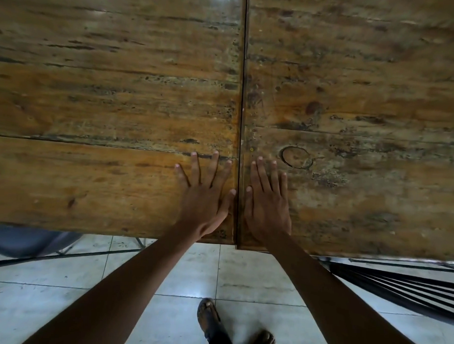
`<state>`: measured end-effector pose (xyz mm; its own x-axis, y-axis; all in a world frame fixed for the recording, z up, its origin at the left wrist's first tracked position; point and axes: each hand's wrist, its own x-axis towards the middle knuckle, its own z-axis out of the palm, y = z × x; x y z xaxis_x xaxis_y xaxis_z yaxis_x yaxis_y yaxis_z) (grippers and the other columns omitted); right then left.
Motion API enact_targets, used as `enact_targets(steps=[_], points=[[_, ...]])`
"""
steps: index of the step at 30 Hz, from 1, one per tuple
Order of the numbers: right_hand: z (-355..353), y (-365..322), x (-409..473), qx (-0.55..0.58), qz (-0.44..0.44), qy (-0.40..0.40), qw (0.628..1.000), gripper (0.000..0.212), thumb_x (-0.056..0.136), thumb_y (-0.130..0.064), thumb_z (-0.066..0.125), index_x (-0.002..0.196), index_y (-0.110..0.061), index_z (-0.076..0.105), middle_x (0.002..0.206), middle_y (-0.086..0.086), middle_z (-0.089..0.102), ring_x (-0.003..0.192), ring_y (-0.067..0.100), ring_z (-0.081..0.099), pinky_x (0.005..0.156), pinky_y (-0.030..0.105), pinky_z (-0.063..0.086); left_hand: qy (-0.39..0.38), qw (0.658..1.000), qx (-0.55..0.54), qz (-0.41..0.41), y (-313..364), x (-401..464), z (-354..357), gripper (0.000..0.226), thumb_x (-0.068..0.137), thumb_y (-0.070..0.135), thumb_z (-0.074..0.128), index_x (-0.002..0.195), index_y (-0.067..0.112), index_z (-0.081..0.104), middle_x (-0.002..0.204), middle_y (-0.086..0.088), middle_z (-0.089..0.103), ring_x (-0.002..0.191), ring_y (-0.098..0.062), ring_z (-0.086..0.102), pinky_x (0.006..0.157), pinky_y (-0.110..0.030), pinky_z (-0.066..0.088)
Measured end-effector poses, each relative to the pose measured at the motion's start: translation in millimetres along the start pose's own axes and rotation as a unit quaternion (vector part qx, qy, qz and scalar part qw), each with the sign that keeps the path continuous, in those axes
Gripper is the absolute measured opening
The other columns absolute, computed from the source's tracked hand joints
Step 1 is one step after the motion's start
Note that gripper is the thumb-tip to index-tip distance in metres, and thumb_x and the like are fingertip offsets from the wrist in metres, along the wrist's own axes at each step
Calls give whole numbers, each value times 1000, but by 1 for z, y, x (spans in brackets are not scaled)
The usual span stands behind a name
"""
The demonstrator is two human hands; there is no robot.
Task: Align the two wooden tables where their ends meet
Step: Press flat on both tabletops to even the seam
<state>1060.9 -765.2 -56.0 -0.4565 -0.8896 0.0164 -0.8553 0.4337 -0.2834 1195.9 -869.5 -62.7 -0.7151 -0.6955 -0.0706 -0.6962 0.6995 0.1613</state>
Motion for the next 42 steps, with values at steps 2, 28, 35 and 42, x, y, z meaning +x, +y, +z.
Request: enact_targets(steps=[2,28,35,42], points=[[0,1,1,1,-2,-3,1000,58,105,-33,22,160,-14,16,170,4,13,157,27,2,127,52,7,-1,1000,1,-3,0,-1,0,67,100,61,18,160,32,13,172,-5,-2,154,-45,-10,116,-74,-3],[0,1,-4,12,-3,13,1000,57,107,-33,18,161,-15,13,170,2,11,157,25,0,127,48,2,-106,980,104,131,-1,-58,-5,145,65,64,76,155,10,-23,163,-22,-30,145,-55,-27,114,-75,-9],[4,3,-3,11,-6,6,1000,58,106,-33,18,161,-15,15,170,1,12,157,26,0,127,47,3,-22,986,157,52,25,-77,12,131,69,28,85,159,8,-9,169,-23,-4,148,-60,4,113,-77,18],[4,2,-2,3,-8,10,1000,58,106,-33,19,161,-14,14,170,1,11,157,26,-1,127,48,3,14,986,157,57,21,-89,18,104,82,9,67,160,9,-2,169,-20,1,149,-58,7,112,-78,19]])
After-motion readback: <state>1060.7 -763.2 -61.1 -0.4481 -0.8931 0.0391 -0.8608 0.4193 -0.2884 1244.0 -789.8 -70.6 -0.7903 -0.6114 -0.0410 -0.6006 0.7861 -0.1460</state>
